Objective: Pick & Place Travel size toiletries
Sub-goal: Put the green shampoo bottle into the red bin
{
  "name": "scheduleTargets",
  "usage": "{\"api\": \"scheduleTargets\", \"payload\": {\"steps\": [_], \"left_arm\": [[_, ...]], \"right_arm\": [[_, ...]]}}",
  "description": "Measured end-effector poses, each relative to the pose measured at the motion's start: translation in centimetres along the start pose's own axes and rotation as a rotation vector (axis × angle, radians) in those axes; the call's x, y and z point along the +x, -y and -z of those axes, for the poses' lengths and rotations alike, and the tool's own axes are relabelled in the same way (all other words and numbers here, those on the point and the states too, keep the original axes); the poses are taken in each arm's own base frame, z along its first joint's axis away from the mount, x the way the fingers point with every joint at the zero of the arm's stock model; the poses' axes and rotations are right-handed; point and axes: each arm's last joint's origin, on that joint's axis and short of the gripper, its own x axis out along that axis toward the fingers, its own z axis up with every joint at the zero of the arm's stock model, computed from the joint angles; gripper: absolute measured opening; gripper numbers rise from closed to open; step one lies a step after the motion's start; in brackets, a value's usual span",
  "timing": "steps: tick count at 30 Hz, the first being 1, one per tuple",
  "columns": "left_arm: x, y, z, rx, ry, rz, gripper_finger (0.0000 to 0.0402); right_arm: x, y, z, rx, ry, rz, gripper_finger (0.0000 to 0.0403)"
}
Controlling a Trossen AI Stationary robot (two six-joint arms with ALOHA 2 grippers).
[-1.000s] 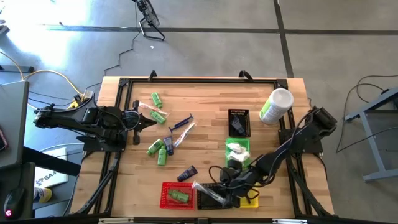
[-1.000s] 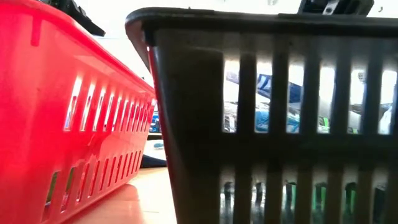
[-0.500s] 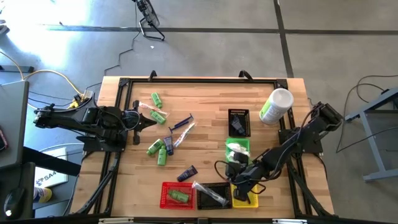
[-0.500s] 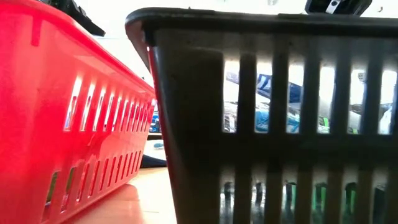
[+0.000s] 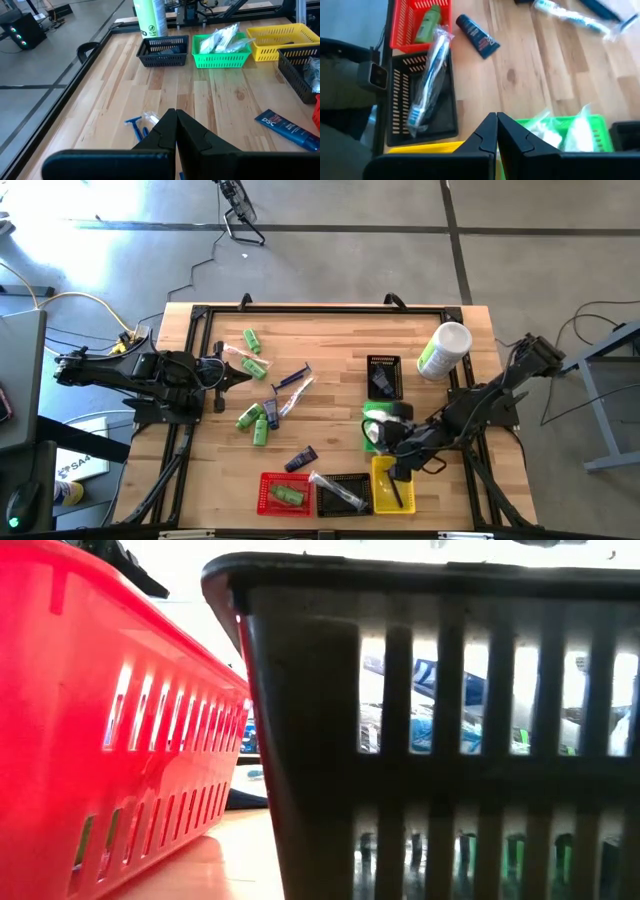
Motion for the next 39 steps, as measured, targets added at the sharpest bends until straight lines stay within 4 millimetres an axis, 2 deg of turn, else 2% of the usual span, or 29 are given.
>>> {"api": "scheduleTargets", "payload": {"steps": [7,15,19,30,39], "left_arm": [[0.0,0.0,0.0,0.000,0.000,0.000,0.0000],[0.0,0.0,0.0,0.000,0.000,0.000,0.0000],[0.0,0.0,0.0,0.000,0.000,0.000,0.0000],[0.0,0.0,0.3,0.008,-0.027,0.001,0.0000],[0.0,0.0,0.5,0.014,-0.048,0.002,0.0000]], "right_arm": [[0.5,1.2,-0.7,-0.052,0.015,0.026,0.0003],[3.9,3.3,0.3,-0.043,0.031,0.005,0.0003],[4.9,4.3,0.8,-0.028,0.027,0.029,0.0003],[5.2,7.4,-0.3,-0.081,0.103,-0.025,0.0002],[6.6,10.9,-0.6,-0.100,0.111,-0.037,0.0002]]}}
